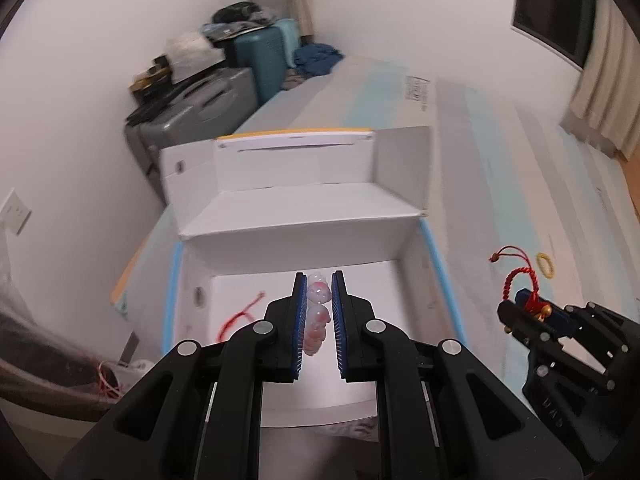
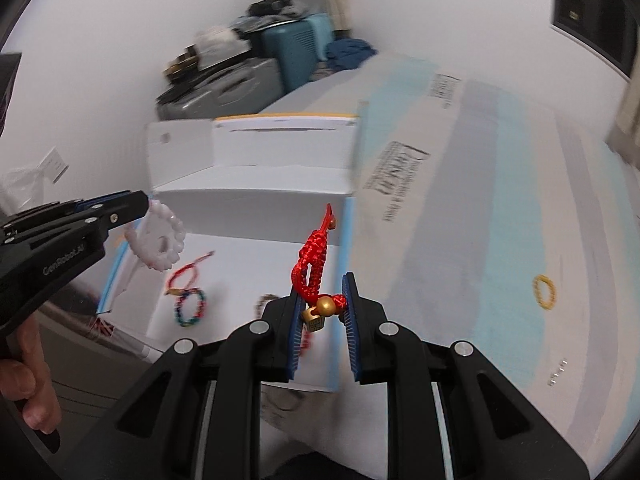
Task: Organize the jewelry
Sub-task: 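Lift and carry both held bracelets over the white box with both tools, then open both tools to drop the bracelets into the box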
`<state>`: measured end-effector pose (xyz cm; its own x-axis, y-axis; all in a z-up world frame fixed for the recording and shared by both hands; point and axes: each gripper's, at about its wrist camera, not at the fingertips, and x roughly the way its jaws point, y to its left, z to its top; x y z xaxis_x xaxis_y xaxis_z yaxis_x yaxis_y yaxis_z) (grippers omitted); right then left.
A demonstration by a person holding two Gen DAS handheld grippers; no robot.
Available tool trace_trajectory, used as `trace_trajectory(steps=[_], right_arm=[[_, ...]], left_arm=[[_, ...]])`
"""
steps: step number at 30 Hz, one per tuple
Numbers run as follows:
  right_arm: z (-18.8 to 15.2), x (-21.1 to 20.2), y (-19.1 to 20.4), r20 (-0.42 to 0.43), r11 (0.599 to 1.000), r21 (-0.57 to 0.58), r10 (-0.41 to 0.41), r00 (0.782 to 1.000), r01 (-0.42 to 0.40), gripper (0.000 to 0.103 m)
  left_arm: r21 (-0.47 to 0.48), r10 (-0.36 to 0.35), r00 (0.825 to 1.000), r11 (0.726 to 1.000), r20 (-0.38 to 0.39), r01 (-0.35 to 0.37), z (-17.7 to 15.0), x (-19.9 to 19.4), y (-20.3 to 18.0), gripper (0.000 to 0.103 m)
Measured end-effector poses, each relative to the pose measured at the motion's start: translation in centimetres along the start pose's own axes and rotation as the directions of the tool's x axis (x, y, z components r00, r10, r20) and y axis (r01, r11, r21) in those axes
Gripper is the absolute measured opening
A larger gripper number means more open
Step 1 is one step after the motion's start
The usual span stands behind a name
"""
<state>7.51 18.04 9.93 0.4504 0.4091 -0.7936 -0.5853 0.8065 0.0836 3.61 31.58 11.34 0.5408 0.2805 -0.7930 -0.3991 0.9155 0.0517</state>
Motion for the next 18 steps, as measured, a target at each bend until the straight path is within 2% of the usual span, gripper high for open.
trace_trajectory(steps=[3, 9, 18], right_arm=[[0.1, 1.7, 2.9, -0.032, 0.999, -0.032, 0.02, 0.999, -0.021, 0.018], [-0.4, 5.9, 5.8, -0.137, 0.998, -0.05, 0.033, 0.99, -0.041, 0.017], [-2.0, 12.2, 6.5, -0.288, 0.998, -0.059, 0.004, 0.958, -0.022, 0.017]], left_arm=[[-0.022, 0.016, 1.0, 1.0, -0.014, -0.017, -0.4, 0.3, 2.5, 0.012], [-0.059, 0.033, 0.998, 0.998, -0.06, -0.037, -1.8, 2.7, 6.3, 0.012], [-0.101, 0.023, 0.982, 0.994, -0.186, -0.042, -4.6, 9.6, 9.6, 0.012]])
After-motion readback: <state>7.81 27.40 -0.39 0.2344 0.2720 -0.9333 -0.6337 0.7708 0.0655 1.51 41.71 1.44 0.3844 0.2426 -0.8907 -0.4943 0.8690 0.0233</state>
